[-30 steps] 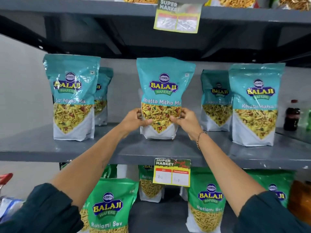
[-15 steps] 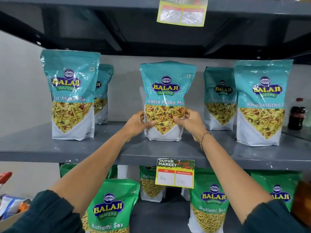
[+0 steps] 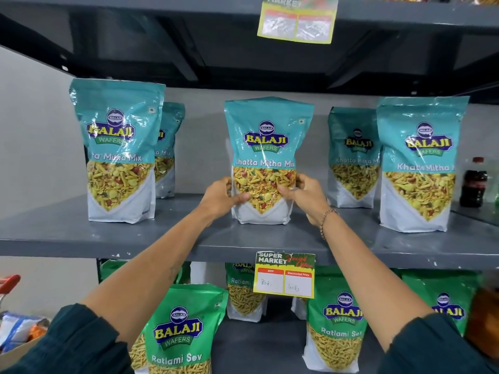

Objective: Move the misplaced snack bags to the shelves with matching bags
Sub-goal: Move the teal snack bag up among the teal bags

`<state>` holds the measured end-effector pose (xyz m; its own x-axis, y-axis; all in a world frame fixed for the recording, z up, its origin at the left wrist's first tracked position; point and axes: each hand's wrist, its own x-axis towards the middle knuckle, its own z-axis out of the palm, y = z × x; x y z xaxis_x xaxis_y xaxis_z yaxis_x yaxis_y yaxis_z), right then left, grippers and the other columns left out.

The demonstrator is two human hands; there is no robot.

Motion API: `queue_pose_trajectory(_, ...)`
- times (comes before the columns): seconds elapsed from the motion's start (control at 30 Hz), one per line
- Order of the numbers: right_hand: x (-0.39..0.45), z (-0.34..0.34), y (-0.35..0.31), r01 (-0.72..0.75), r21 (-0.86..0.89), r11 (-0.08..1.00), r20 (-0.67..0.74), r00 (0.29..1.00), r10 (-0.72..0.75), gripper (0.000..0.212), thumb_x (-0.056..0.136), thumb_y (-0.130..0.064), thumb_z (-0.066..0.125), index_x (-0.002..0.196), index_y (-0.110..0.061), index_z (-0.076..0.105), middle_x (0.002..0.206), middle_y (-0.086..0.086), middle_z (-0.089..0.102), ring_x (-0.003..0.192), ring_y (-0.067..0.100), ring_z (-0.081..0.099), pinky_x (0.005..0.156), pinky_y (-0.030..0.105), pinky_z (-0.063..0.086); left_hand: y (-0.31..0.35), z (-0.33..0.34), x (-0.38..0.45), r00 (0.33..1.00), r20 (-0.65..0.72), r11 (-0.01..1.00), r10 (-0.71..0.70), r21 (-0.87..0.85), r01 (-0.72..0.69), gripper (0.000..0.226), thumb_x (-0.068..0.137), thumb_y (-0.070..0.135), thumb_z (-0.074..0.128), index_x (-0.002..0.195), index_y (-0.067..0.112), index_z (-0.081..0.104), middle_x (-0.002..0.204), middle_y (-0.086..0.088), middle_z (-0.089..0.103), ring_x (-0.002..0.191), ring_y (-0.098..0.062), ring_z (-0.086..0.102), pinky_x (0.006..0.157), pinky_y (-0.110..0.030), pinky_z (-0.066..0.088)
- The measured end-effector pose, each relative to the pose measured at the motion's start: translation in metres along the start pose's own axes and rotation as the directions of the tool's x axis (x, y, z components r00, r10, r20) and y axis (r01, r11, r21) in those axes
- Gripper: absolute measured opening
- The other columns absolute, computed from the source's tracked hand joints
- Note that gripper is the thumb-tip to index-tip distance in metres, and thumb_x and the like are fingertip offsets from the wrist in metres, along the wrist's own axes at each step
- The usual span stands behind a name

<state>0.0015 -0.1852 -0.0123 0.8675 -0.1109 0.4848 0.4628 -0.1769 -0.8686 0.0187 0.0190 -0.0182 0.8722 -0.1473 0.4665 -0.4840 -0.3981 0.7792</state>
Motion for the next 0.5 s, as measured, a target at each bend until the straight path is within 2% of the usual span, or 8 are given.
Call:
queue_pose_trajectory(0.17, -0.0003, 0.0092, -0.0029, -0.003, -0.004, 1.000, 0.012, 1.000, 0.003, 0.038, 0.076, -0.010, 0.071, 0.110, -0.010, 0.055, 0.108, 0.005, 0.061, 0.100, 0.018, 0.056, 0.088, 0.034, 0.046, -0.0030, -0.0061, -0.0012, 0.999, -0.029, 1.000, -0.018, -0.001, 0.018, 0.052, 0.073, 0.029, 0.074, 0.115, 0.009, 0.052, 0.118, -0.008, 0.065, 0.104, -0.022, 0.060, 0.089, -0.033, 0.048)
queue_pose_trajectory(0.27, 0.0003, 0.0097, -0.0021, -0.003, 0.000, 1.000, 0.019, 1.000, 0.003, 0.036, 0.077, -0.010, 0.070, 0.109, -0.011, 0.055, 0.107, 0.006, 0.061, 0.101, 0.019, 0.056, 0.087, 0.034, 0.045, -0.0032, -0.0061, -0.0009, 0.999, -0.029, 1.000, -0.027, 0.000, 0.027, 0.052, 0.073, 0.029, 0.074, 0.115, 0.010, 0.052, 0.120, -0.009, 0.064, 0.108, -0.023, 0.060, 0.092, -0.037, 0.049)
queue_pose_trajectory(0.37, 0.0015, 0.0101, -0.0010, 0.005, -0.020, 1.000, 0.019, 1.000, -0.005, 0.031, 0.079, -0.010, 0.069, 0.105, -0.016, 0.054, 0.114, 0.010, 0.063, 0.104, 0.021, 0.057, 0.090, 0.037, 0.047, -0.0015, -0.0055, -0.0012, 0.999, -0.021, 0.999, -0.036, -0.007, 0.036, 0.050, 0.074, 0.027, 0.074, 0.115, 0.010, 0.051, 0.120, -0.009, 0.064, 0.110, -0.024, 0.060, 0.097, -0.042, 0.049)
queue_pose_trajectory(0.5, 0.0033, 0.0099, 0.0017, 0.001, -0.033, 0.999, 0.019, 1.000, -0.001, 0.036, 0.079, -0.011, 0.069, 0.112, -0.013, 0.054, 0.120, 0.012, 0.062, 0.109, 0.024, 0.057, 0.097, 0.044, 0.047, 0.0000, -0.0053, -0.0029, 0.999, -0.011, 0.999, -0.049, -0.020, 0.049, 0.053, 0.075, 0.027, 0.074, 0.118, 0.011, 0.049, 0.121, -0.008, 0.063, 0.110, -0.024, 0.060, 0.099, -0.044, 0.048)
